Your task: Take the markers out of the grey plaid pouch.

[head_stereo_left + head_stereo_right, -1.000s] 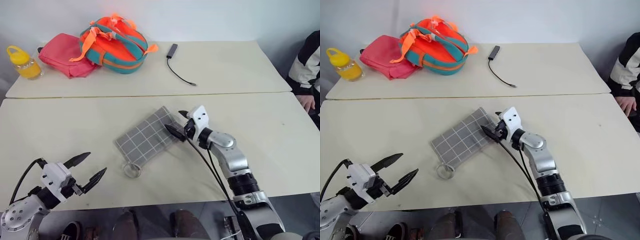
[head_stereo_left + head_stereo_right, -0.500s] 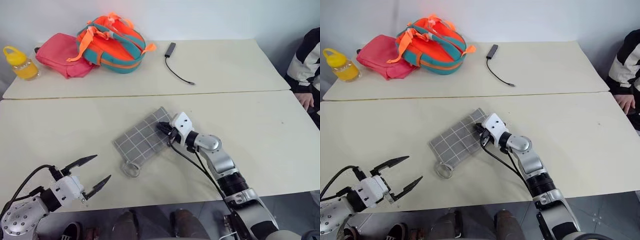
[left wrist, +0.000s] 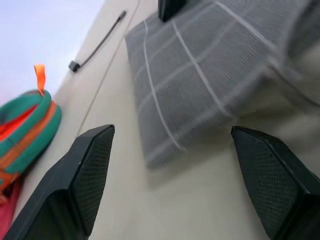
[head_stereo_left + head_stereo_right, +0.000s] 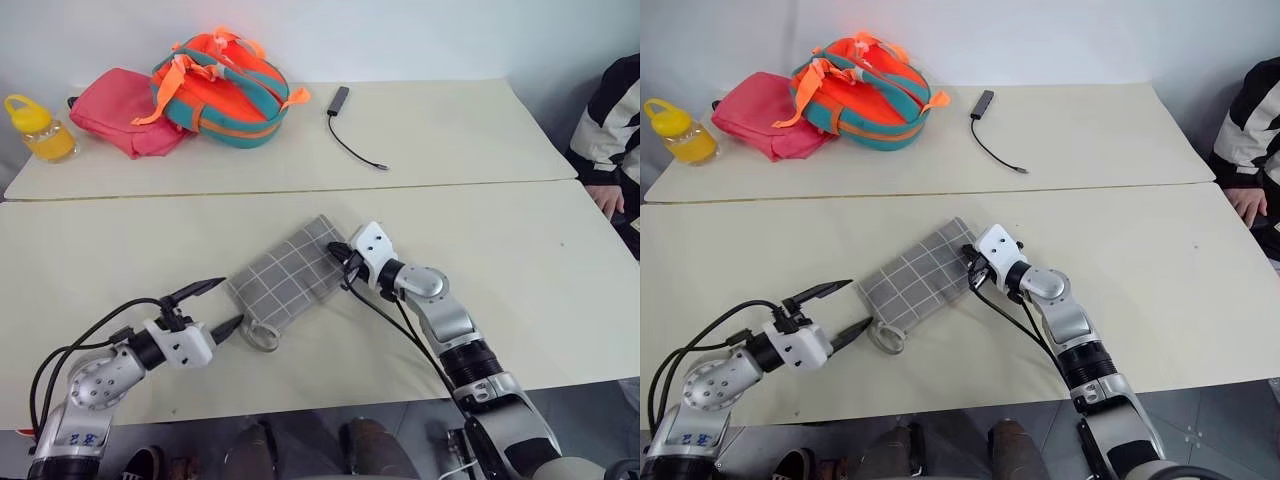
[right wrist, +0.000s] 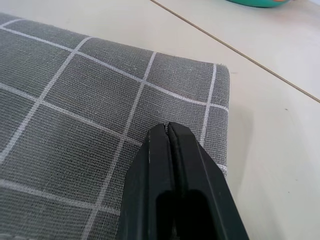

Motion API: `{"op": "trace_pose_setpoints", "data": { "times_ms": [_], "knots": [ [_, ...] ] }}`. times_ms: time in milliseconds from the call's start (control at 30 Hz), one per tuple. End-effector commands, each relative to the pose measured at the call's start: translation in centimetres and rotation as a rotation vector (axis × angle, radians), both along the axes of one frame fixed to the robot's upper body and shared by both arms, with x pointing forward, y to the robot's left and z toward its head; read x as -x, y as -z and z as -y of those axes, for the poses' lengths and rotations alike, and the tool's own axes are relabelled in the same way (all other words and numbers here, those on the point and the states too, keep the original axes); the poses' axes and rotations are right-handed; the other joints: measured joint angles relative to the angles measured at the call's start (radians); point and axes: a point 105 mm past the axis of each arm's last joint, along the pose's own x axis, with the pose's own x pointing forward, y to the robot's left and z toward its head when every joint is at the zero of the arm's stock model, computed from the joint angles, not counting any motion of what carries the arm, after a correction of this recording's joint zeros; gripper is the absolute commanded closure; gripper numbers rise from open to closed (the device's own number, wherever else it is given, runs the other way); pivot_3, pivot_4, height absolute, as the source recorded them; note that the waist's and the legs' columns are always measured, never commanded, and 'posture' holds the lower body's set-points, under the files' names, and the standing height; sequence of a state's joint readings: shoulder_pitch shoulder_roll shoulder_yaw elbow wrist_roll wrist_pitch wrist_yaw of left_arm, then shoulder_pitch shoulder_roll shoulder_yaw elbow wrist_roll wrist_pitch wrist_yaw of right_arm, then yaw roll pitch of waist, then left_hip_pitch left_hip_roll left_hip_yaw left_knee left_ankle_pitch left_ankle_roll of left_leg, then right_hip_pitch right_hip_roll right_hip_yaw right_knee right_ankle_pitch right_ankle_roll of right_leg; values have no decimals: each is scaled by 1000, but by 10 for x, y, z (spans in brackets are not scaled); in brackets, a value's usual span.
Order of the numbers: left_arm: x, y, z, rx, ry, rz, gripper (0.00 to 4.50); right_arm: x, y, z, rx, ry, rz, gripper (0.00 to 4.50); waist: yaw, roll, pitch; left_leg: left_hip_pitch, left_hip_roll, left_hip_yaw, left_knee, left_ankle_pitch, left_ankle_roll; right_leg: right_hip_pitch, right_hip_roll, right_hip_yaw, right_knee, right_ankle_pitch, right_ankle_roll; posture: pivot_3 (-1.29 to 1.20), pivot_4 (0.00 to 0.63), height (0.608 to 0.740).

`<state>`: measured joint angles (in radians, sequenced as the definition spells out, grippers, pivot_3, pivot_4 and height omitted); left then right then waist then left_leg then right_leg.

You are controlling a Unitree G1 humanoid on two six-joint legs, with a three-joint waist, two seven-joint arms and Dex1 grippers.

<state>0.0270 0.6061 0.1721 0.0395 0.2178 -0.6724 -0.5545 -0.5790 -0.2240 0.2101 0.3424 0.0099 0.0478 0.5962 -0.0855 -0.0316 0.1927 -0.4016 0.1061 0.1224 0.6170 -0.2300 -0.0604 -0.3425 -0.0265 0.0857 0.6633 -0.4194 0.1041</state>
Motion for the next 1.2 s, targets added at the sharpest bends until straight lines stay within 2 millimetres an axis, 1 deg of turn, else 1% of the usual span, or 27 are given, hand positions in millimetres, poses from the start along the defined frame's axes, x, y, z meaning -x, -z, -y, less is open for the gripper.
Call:
{"op": "trace_pose_setpoints", "data": {
  "times_ms": [33, 167, 333, 433, 500, 600, 767, 800, 967, 1067, 1133, 1167, 1200],
  "knots": [
    [-2, 14, 6, -12, 22, -59, 529, 2, -4, 1, -8, 6, 11, 4420, 0, 0, 0, 0, 0, 0, 1, 0, 0, 0, 0, 0, 0, 0, 0, 0, 150, 740],
    [-3, 19, 11, -44, 60, -64, 529, 0, -5, 4, -11, 20, 12, 4420, 2, 0, 0, 0, 0, 0, 2, 0, 0, 1, 0, 0, 1, 0, 0, 0, 150, 740],
    [-5, 18, 23, -60, 125, -43, 529, 2, -4, 2, -15, 19, 11, 4420, 4, 1, 0, 0, 0, 0, 4, 0, 1, 1, 0, 0, 1, 0, 0, 0, 150, 740],
    [-5, 17, 31, -55, 152, -41, 1169, 2, -4, 1, -17, 17, 10, 4500, 4, 1, 0, 0, -1, 0, 4, 0, 1, 1, 1, 0, 1, 0, 1, 0, 150, 740],
    [-4, 19, 32, -80, 164, -34, 1793, 3, -4, 0, -19, 17, 10, 4500, 3, 1, 0, 0, -1, 1, 4, -1, 1, 1, 1, 0, 1, 1, 1, 0, 150, 740],
    [-3, 20, 31, -69, 159, -41, 2769, 3, -4, 1, -19, 18, 9, 4500, 2, 2, -1, 0, -1, 1, 4, -1, 1, 1, 0, 0, 1, 1, 1, 0, 150, 740],
    [-5, 18, 28, -66, 142, -31, 4252, 4, -4, 2, -17, 19, 8, 4500, 3, 6, -3, 0, -1, 1, 4, -1, 1, 1, 0, 1, 1, 1, 2, 0, 150, 740],
    [-5, 18, 27, -58, 135, -34, 4476, 4, -4, 2, -18, 17, 9, 4500, 2, 7, -4, 0, -1, 1, 4, -1, 1, 1, 0, 1, 1, 1, 2, 0, 150, 740],
    [-5, 15, 28, -46, 135, -31, 4476, 6, -5, 1, -16, 4, 10, 4500, 2, 7, -4, 0, -1, 1, 4, -1, 1, 1, 1, 1, 1, 1, 2, 0, 150, 740],
    [-6, 13, 29, -45, 132, -26, 4476, 10, -13, -1, -53, -26, 7, 4500, 2, 7, -4, 0, -1, 1, 4, -1, 1, 1, 1, 1, 1, 1, 2, 0, 150, 740],
    [-7, 12, 28, -50, 124, -20, 4500, 22, -26, -5, -143, -116, -41, 4140, 3, 7, -4, 0, -1, 1, 4, -1, 1, 1, 1, 1, 1, 1, 2, 0, 150, 740],
    [-9, 11, 27, -55, 112, -12, 4500, 26, -32, -6, -159, -142, -42, 3940, 3, 7, -4, 0, -1, 1, 4, -1, 1, 1, 1, 1, 1, 1, 2, 0, 150, 740],
    [-10, 9, 26, -55, 107, -6, 4500, 29, -39, -7, -177, -160, -41, 3605, 3, 7, -4, 0, -1, 1, 4, -1, 1, 1, 1, 1, 1, 1, 2, 0, 150, 740]
  ]
}}
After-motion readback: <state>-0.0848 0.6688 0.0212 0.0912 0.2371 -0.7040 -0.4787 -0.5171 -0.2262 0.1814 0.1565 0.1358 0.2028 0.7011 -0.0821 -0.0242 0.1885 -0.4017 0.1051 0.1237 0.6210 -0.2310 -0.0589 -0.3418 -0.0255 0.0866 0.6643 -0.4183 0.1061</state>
